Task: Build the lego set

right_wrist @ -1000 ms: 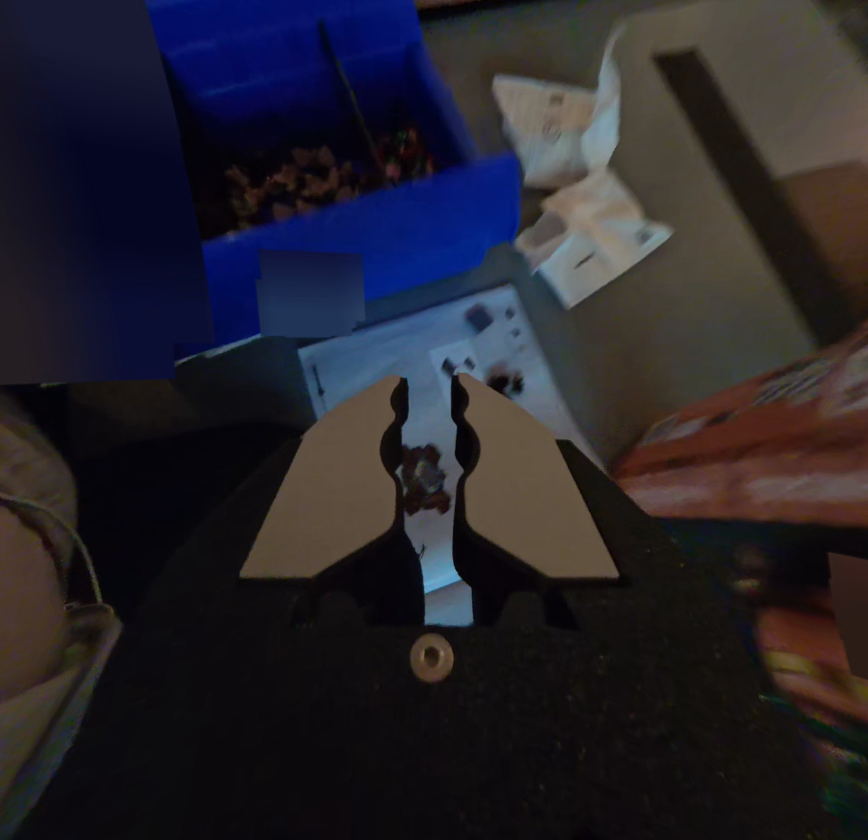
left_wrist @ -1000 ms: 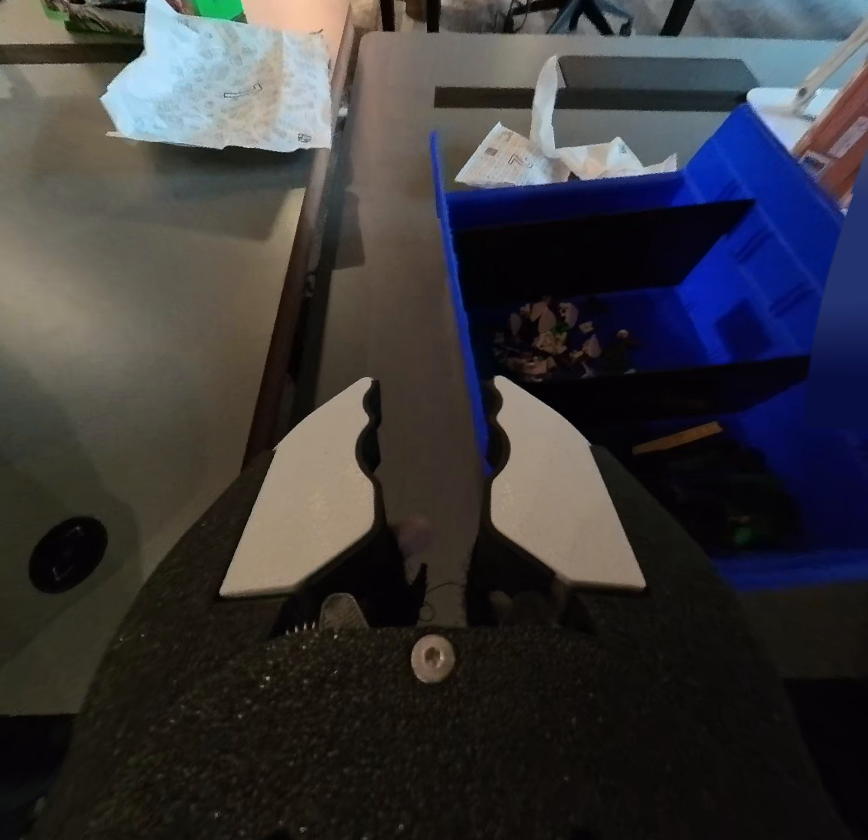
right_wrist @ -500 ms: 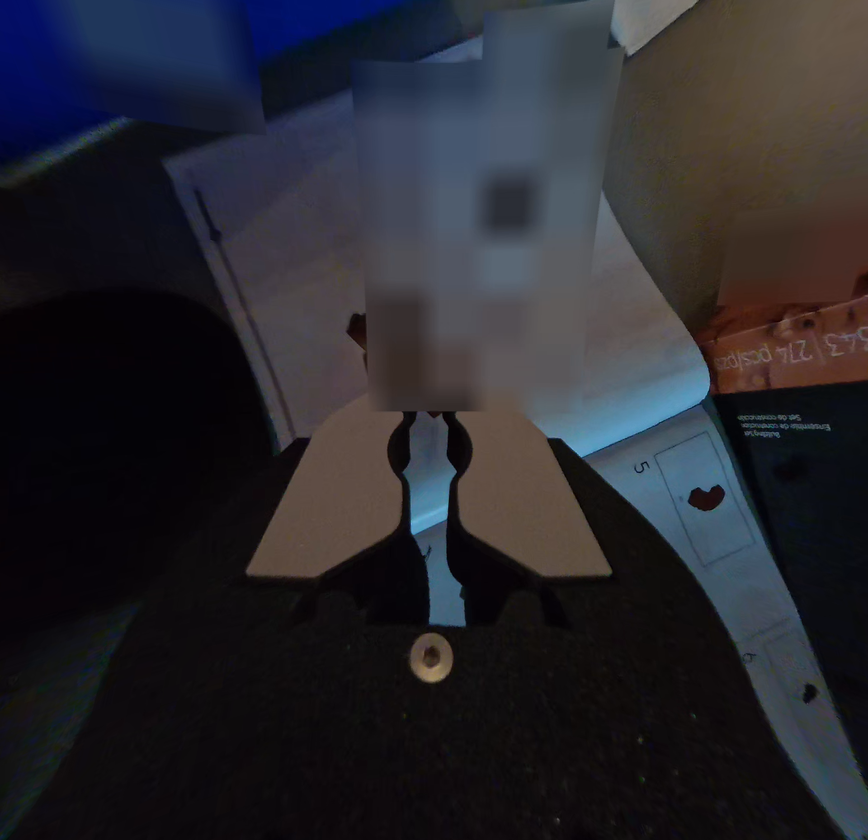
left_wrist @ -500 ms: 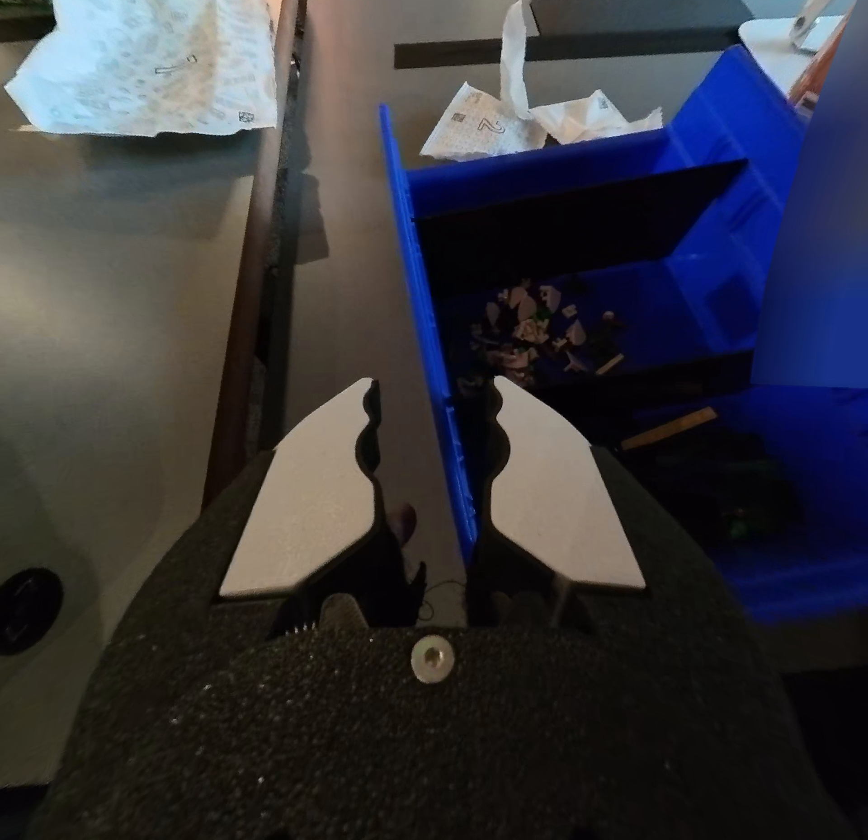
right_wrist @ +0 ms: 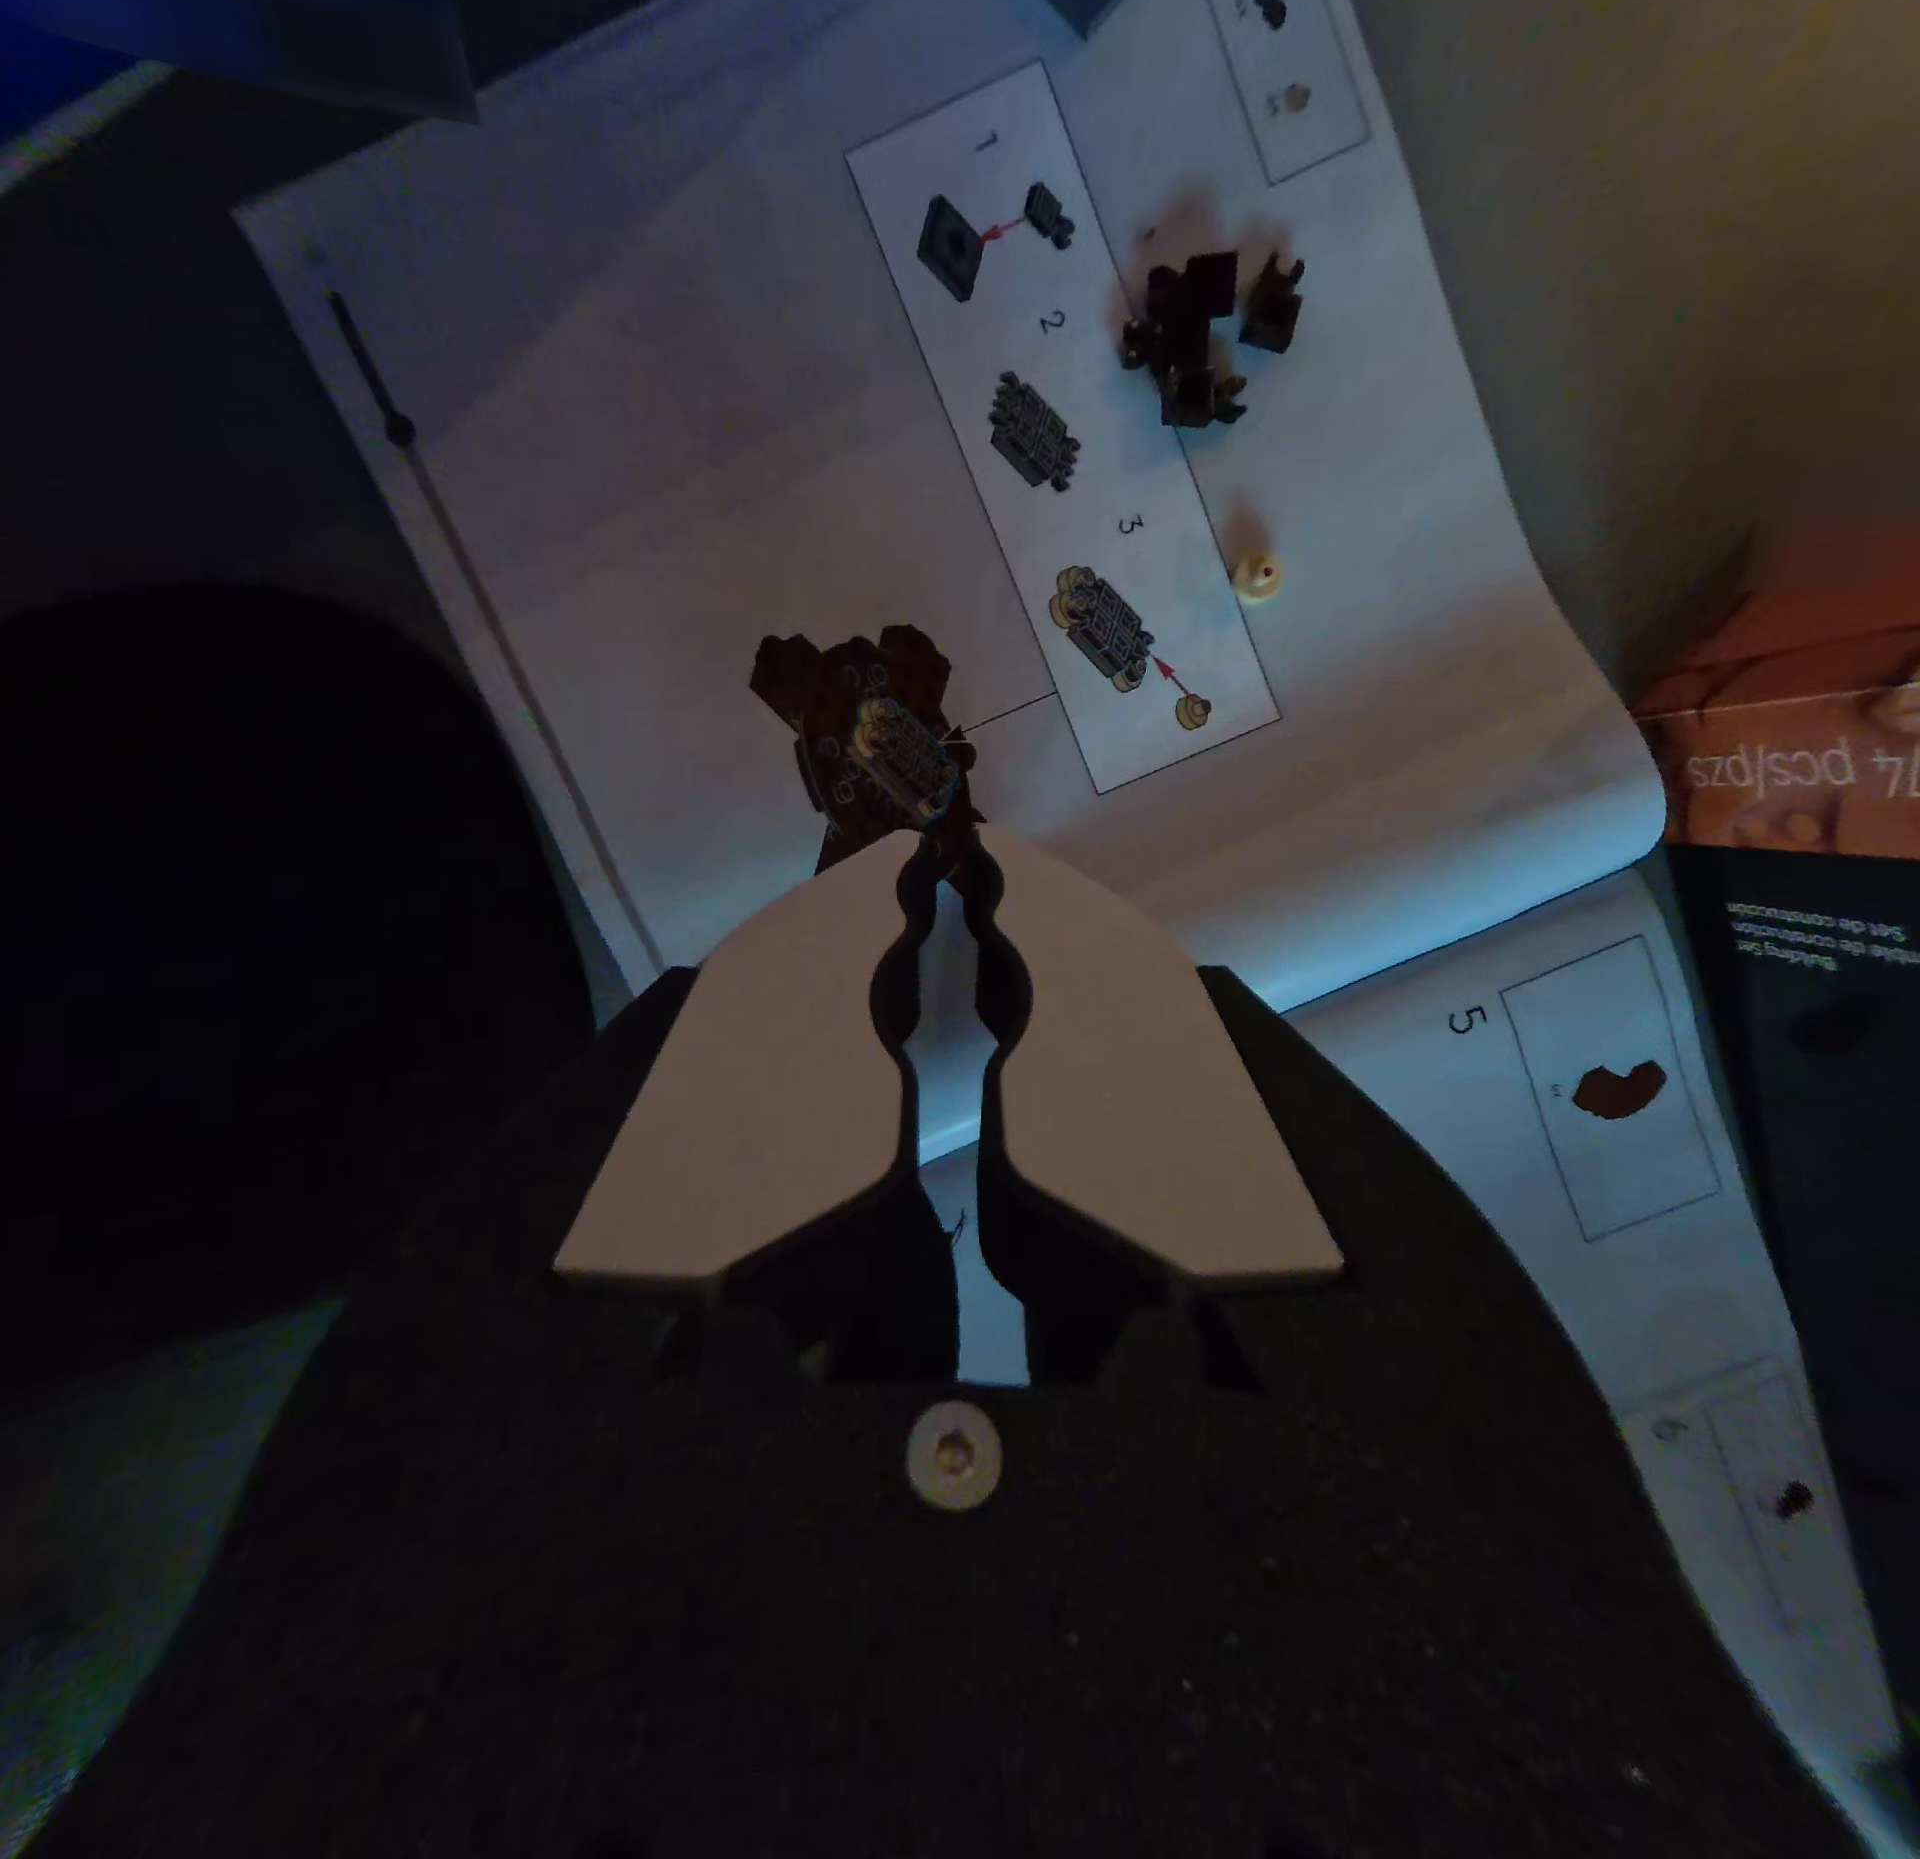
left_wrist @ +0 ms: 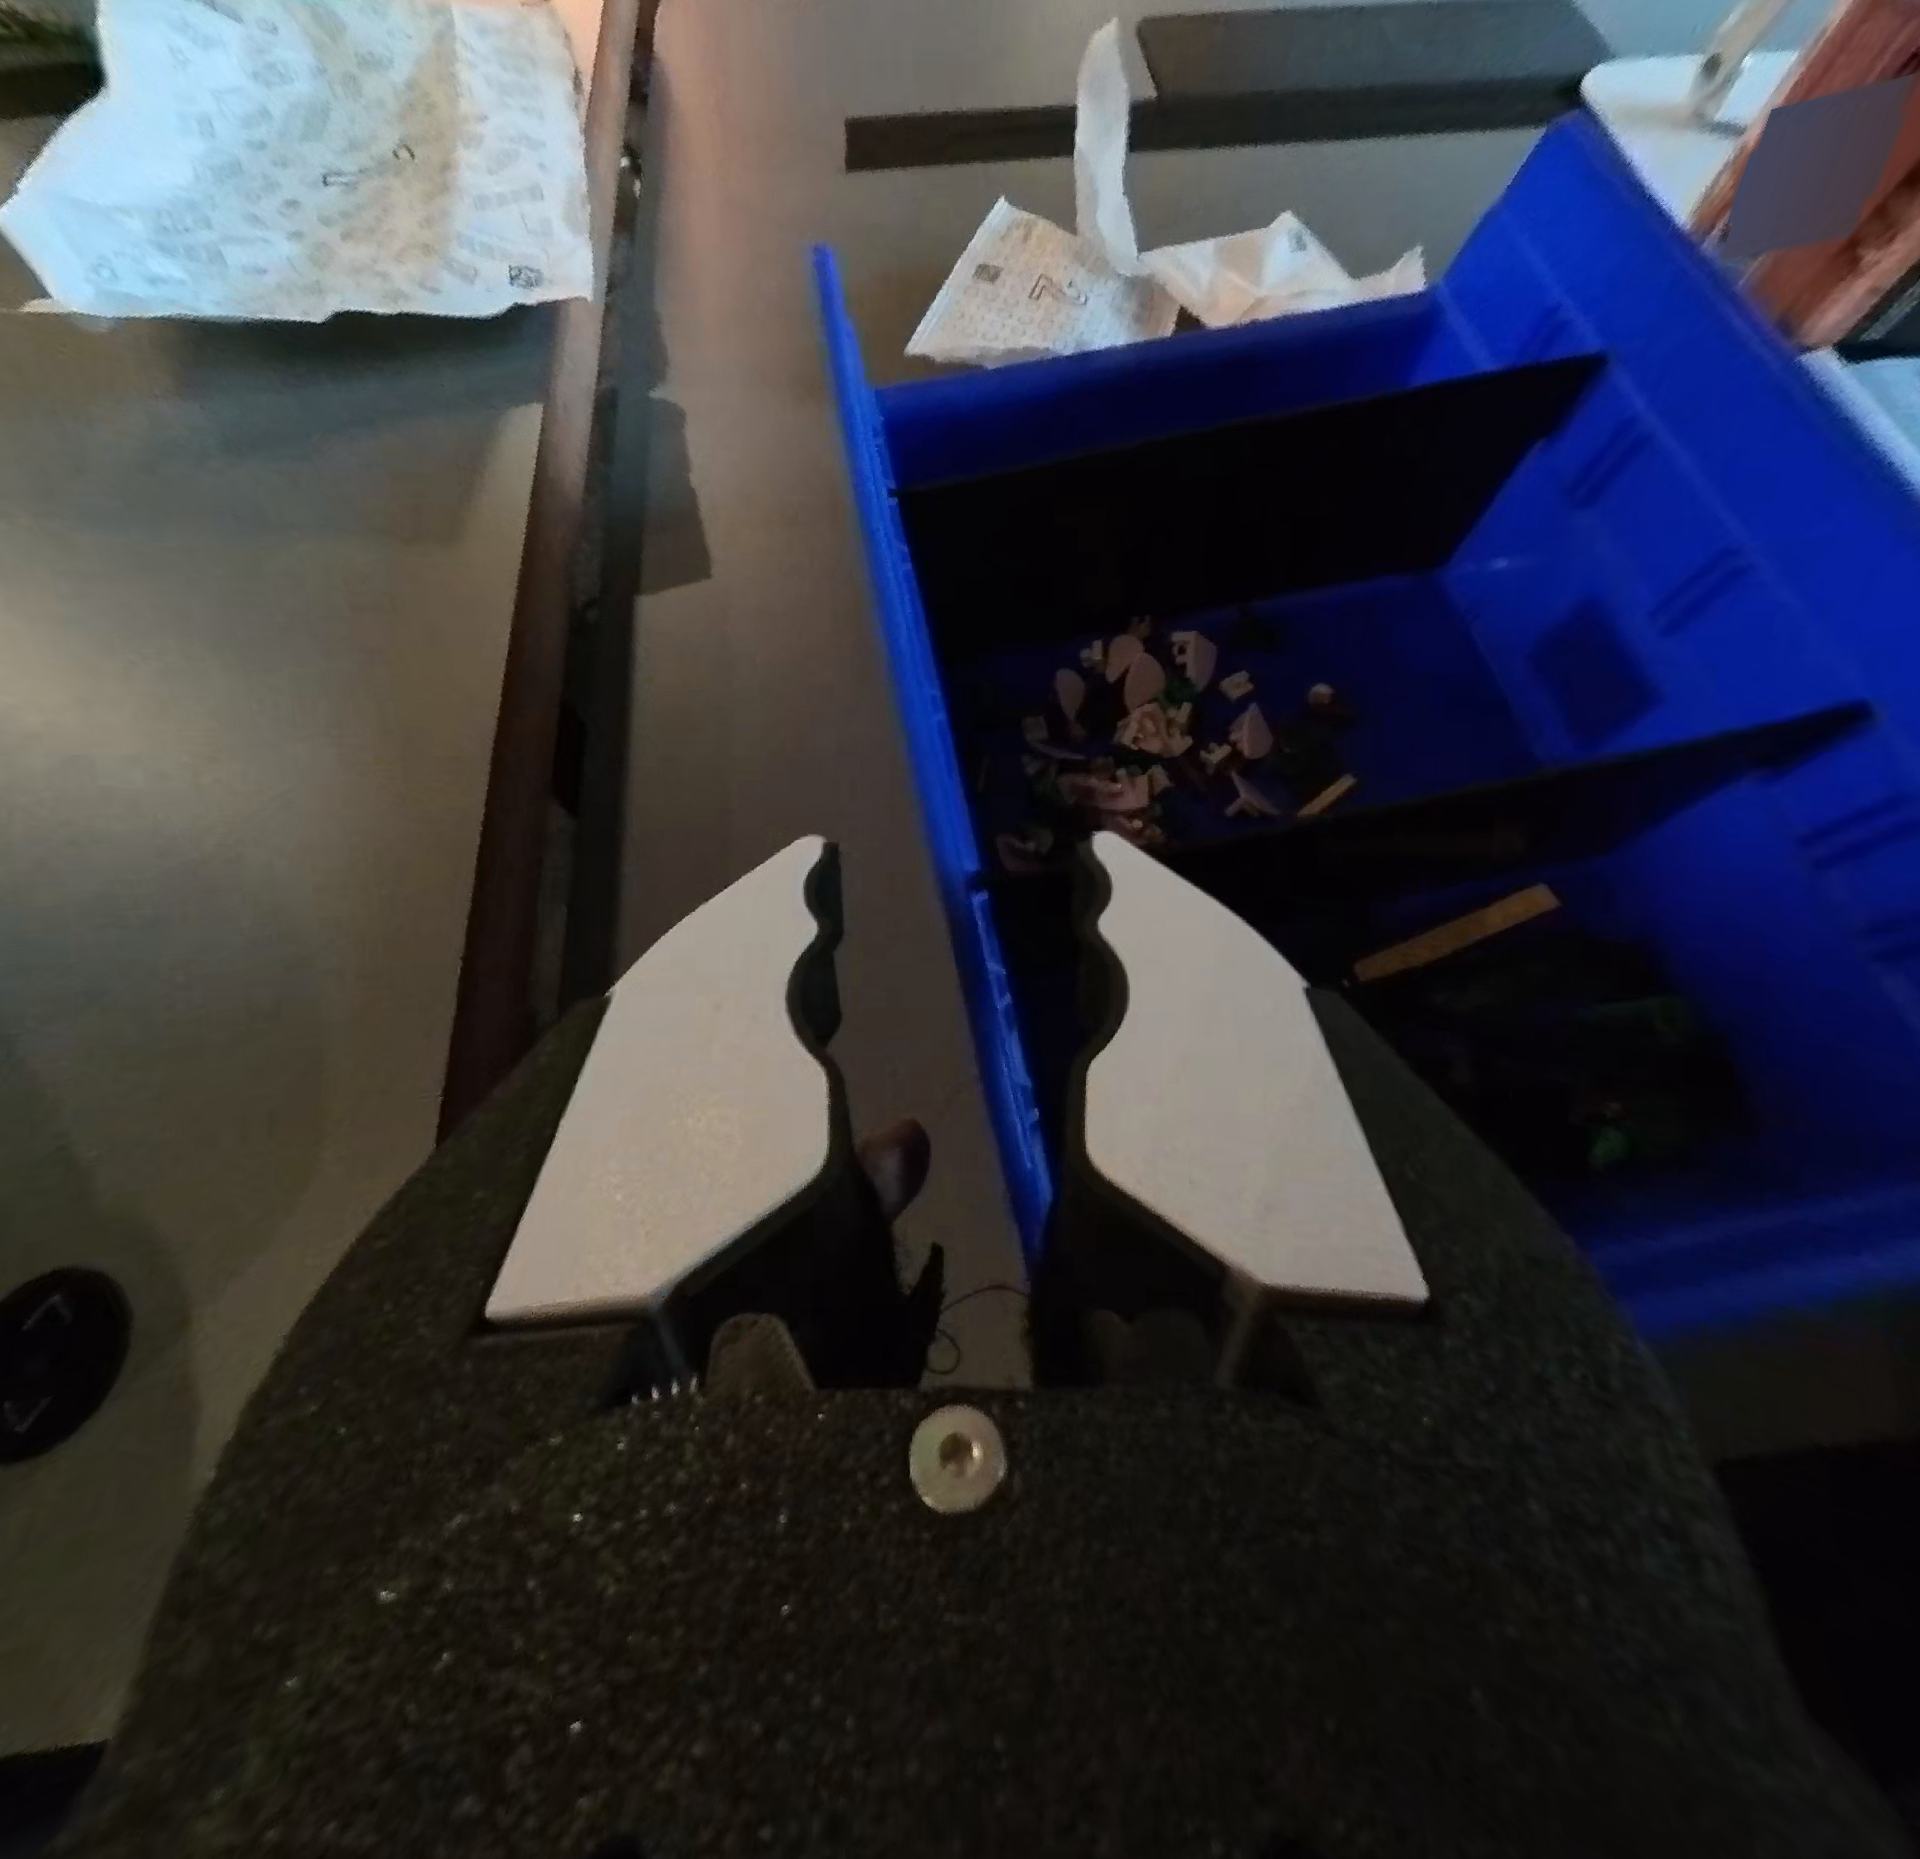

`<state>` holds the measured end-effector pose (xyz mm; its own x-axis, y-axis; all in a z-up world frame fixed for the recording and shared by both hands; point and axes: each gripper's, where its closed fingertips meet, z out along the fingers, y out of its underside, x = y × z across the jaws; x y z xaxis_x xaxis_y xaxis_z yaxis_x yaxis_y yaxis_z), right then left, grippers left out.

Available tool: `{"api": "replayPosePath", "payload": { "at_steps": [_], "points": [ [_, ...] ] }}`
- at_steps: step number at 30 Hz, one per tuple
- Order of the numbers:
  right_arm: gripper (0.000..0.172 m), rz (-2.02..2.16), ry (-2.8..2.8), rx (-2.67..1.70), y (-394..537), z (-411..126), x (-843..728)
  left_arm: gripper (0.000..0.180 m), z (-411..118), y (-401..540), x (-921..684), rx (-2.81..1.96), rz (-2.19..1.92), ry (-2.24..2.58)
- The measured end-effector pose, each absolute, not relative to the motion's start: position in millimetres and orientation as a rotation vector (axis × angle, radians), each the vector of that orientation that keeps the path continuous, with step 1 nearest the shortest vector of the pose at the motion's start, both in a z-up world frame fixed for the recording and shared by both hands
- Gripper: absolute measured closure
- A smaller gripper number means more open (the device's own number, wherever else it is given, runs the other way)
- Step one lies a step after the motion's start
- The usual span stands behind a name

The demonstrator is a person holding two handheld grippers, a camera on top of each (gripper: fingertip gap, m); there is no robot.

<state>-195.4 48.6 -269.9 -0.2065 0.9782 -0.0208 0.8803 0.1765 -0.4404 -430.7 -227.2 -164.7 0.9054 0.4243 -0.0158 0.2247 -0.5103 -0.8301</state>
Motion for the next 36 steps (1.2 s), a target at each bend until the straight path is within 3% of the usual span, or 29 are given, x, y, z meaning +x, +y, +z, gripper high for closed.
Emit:
{"api": "replayPosePath", "payload": {
  "at_steps": [21, 36],
  "points": [
    [0.172, 0.416, -2.187, -1.833, 47, -271, -195, 0.139, -148, -234, -425, -2.022, 0.238, -0.424],
    [0.172, 0.415, -2.223, -1.849, 47, -271, -195, 0.139, -170, -215, -437, -2.094, 0.221, -0.445]
  ]
}}
